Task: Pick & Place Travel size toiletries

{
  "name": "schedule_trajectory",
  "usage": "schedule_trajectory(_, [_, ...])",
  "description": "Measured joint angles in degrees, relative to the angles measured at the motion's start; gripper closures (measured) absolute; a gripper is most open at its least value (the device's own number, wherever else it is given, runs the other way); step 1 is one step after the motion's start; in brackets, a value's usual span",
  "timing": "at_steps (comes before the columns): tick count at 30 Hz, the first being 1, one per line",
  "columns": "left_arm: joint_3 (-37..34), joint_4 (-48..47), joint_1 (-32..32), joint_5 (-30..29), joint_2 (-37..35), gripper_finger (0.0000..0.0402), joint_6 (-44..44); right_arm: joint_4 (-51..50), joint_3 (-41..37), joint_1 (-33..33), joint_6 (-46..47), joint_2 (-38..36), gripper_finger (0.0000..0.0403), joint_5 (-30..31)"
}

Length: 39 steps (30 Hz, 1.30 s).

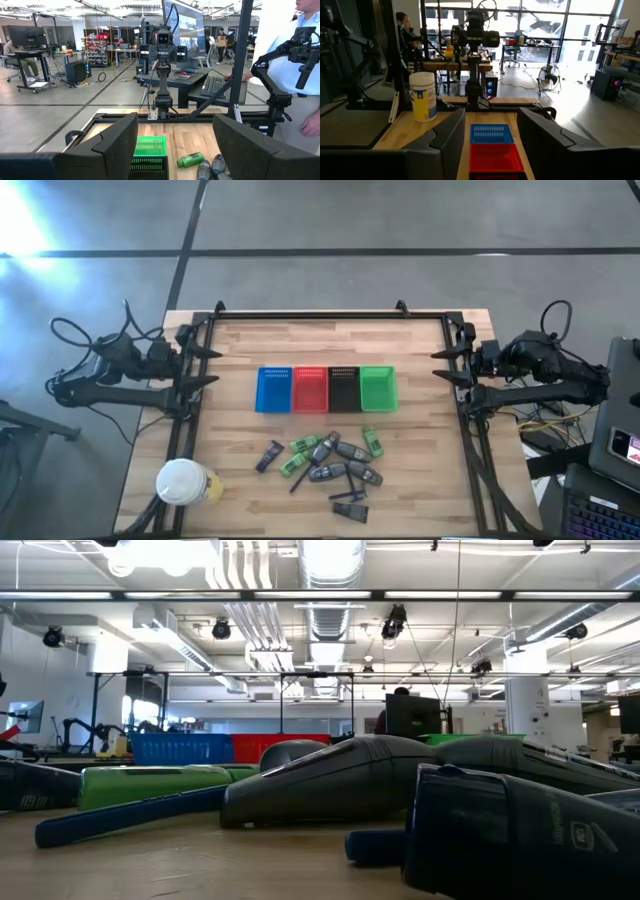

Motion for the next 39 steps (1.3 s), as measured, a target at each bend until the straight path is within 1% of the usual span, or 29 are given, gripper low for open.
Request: schedule_trajectory(39, [0.0,0.0,0.0,0.0,0.0,0.0138,0.0,0.0,0.0,0.0,0.0,0.0,0.0351,0.0])
